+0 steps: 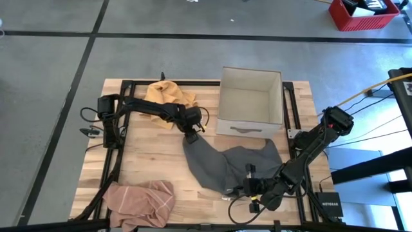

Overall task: Fold towel
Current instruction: Fold the gray towel

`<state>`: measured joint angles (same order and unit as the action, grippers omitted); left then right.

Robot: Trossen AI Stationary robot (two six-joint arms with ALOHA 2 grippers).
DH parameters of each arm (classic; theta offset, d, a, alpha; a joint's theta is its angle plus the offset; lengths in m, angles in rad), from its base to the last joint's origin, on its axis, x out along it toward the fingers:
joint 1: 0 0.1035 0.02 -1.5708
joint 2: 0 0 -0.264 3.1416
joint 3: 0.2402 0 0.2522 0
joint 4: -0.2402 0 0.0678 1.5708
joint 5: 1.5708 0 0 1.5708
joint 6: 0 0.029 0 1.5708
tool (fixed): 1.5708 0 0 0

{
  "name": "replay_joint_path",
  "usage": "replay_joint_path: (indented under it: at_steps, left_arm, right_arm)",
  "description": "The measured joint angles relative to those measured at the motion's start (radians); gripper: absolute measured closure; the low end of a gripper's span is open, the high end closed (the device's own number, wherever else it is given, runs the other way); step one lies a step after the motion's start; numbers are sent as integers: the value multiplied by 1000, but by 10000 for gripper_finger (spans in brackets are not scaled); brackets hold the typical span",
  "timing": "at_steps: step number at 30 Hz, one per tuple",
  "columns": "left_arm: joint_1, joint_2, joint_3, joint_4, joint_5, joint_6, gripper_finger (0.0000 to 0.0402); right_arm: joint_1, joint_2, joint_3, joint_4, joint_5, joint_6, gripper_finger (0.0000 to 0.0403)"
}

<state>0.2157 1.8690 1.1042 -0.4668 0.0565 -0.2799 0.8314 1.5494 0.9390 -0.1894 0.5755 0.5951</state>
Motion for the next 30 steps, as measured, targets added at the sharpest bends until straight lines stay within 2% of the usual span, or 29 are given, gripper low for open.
replay_joint_path:
  at_steps: [5, 11, 13, 18, 23, 30]
  left_arm:
    - [-11, -2, -1, 15, 34, 72, 285]
    - [-43, 4, -1, 51, 34, 155, 380]
    - [-61, 5, -1, 68, 27, 182, 394]
    - [-132, -70, -1, 23, -65, 181, 399]
    - [-266, -258, 7, -52, -209, 141, 400]
    - [-473, -516, 10, -57, -422, 76, 400]
  right_arm:
    - [0, 0, 0, -1, 0, -4, 402]
    - [0, 0, 0, 0, 9, -19, 402]
    - [0, 0, 0, 1, 11, -29, 402]
    - [0, -2, 11, 0, 55, -92, 402]
    - [6, -34, 84, -40, 101, -224, 402]
    - [6, -95, 226, -134, 215, -456, 402]
